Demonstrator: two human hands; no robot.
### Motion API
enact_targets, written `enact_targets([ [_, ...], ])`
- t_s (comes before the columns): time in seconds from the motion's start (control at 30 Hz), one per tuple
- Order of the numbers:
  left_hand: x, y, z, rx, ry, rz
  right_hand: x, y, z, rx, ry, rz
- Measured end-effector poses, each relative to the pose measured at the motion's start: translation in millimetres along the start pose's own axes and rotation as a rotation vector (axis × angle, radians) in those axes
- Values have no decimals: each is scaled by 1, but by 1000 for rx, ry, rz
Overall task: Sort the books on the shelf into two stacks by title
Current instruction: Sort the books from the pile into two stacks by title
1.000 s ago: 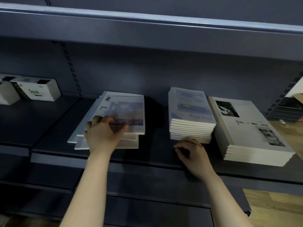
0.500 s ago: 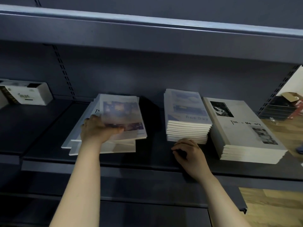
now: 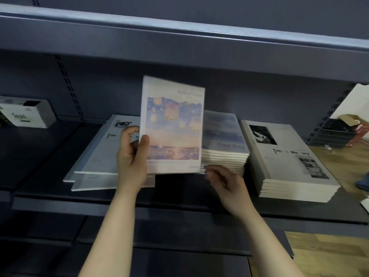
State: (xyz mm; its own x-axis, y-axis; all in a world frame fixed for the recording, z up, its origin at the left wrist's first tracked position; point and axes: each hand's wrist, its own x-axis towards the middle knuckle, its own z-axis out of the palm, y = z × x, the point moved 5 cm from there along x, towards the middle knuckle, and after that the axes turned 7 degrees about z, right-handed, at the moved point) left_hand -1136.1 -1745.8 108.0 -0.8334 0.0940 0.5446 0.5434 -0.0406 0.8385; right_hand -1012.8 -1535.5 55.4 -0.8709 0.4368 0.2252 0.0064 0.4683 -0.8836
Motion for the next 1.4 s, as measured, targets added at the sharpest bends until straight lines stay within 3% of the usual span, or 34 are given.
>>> enact_targets([
  [0.13,-9,6,34,-102,-47,-28,3,-16,-14,277,14,43],
  [0.37,-26,0,78,-115,-132,-44,12,-11,-49,334,131,151],
  [0.83,-44,-47,90,354,-313,63,29,-9,-83,269,299,153],
  [1.13,-48,-61,97,588,-432,138,30,-5,-79,264,207,166],
  [1.3,-49,-65,98,673,-433,139,36,7,-80,-117,58,226],
  [1.4,-49,-67,98,683,-431,141,38,2,-77,-211,39,182],
])
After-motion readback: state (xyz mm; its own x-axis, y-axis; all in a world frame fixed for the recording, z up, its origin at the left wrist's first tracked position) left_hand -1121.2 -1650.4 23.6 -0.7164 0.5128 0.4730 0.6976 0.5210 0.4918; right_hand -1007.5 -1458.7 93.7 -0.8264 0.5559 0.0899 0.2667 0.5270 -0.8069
